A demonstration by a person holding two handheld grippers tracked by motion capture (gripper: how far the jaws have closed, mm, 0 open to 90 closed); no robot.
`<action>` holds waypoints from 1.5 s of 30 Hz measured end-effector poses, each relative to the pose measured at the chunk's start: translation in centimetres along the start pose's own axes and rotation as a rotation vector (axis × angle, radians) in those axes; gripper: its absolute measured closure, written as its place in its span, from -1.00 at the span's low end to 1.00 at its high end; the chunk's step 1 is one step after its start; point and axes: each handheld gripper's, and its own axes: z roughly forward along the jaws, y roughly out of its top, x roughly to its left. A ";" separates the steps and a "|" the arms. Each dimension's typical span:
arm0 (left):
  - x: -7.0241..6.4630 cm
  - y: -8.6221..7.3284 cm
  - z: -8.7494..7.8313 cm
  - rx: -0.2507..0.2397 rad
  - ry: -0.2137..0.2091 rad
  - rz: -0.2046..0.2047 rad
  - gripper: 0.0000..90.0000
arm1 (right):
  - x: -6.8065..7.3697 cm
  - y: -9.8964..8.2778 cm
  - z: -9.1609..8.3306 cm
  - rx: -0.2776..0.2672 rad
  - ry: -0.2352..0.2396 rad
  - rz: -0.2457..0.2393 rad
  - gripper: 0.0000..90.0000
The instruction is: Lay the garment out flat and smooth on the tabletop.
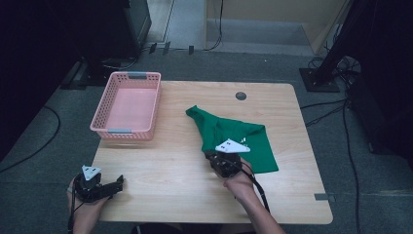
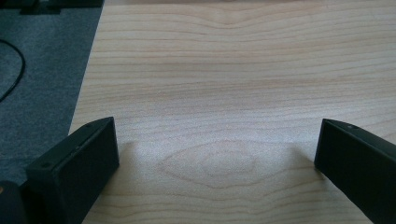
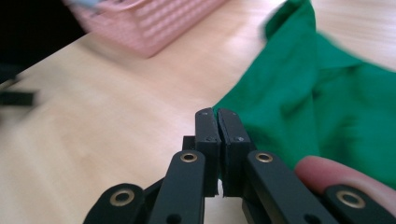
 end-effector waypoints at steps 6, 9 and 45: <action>-0.1 0.0 0.0 0.002 0.004 0.002 -1.00 | 1.3 -0.6 -0.2 0.001 0.116 -0.041 0.47; -0.1 0.0 0.0 0.001 0.000 0.001 -1.00 | 0.8 -0.6 -0.4 0.001 0.112 -0.041 0.29; -8.4 4.5 -0.2 -0.151 -0.188 0.013 -0.99 | -12.3 -3.6 -5.0 -0.089 -0.268 0.110 -0.80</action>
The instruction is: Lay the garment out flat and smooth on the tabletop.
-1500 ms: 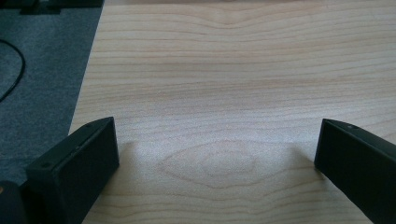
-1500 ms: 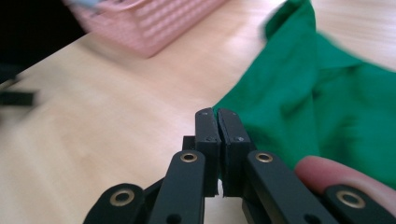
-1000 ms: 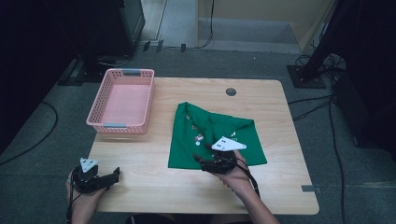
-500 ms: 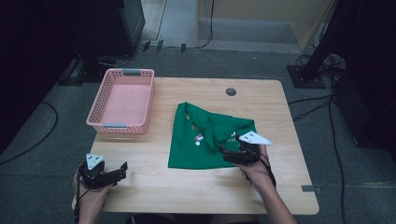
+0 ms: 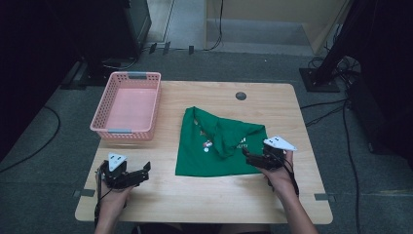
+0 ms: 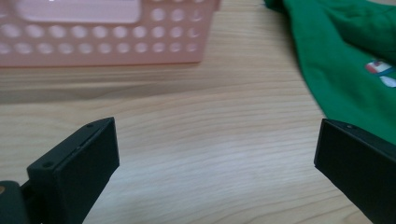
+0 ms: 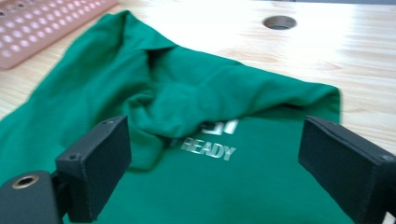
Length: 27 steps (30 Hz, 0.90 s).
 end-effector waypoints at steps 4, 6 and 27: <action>-1.3 0.5 0.8 0.004 -0.019 0.025 -0.99 | -1.1 -0.2 0.0 0.008 -0.031 0.024 -0.86; -1.9 0.7 1.1 0.006 -0.027 0.031 -0.99 | -1.6 -0.3 0.0 0.010 -0.039 0.061 -0.92; -6.5 0.9 5.8 0.089 -0.003 0.138 -0.99 | -5.9 -2.2 0.9 0.156 -0.235 0.075 -0.97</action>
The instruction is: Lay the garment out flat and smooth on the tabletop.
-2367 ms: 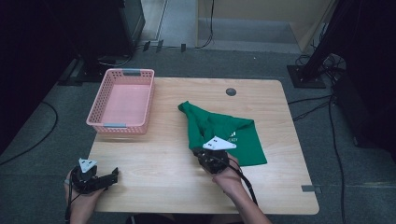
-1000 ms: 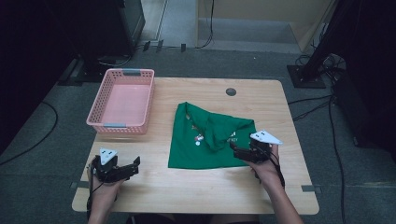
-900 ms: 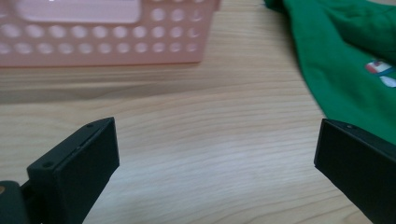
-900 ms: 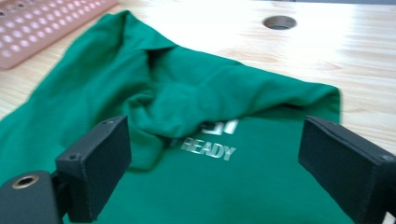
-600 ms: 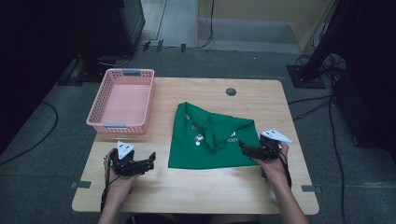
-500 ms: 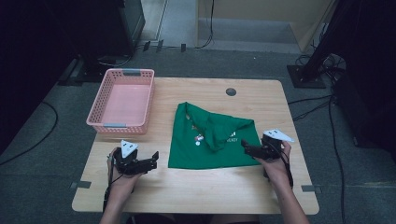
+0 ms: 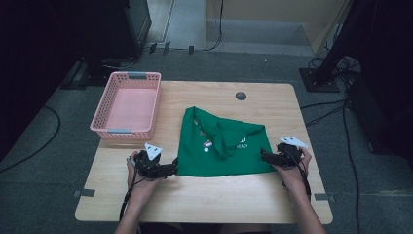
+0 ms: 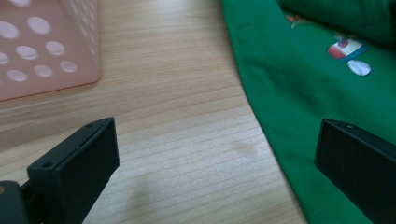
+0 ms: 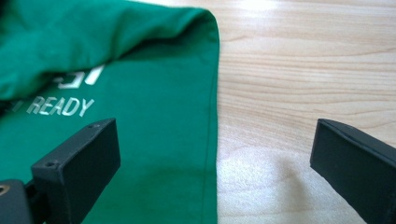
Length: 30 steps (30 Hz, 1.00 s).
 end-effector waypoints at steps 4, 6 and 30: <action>-0.6 0.1 0.9 0.043 0.021 0.015 -0.99 | 0.3 -0.1 0.2 0.009 -0.008 -0.024 -0.97; -0.8 0.1 1.2 0.066 0.030 0.022 -0.99 | 0.6 -0.3 0.4 0.024 -0.021 -0.046 -0.97; -0.2 -1.3 0.9 0.077 0.042 -0.009 -0.99 | 1.7 -1.4 -0.3 0.070 -0.030 -0.036 -0.95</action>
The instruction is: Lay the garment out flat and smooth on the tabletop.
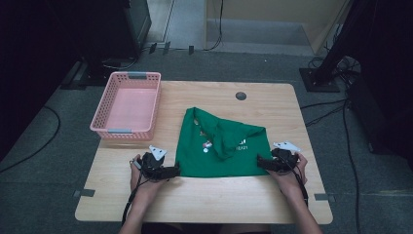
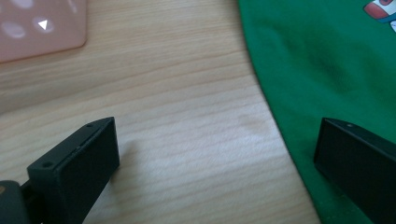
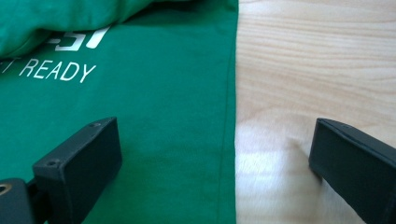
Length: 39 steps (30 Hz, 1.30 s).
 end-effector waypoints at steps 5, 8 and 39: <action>0.5 -0.8 -0.8 0.005 -0.007 -0.010 -0.99 | 0.3 -0.8 -0.8 0.003 0.014 -0.010 -0.95; 0.7 -1.4 -1.4 0.006 -0.008 -0.007 -0.99 | 0.7 -1.3 -1.3 0.001 0.022 -0.021 -0.95; -0.1 2.5 -3.8 -0.078 -0.115 -0.018 -0.91 | 8.5 2.8 -1.1 -0.101 0.261 -0.226 -0.13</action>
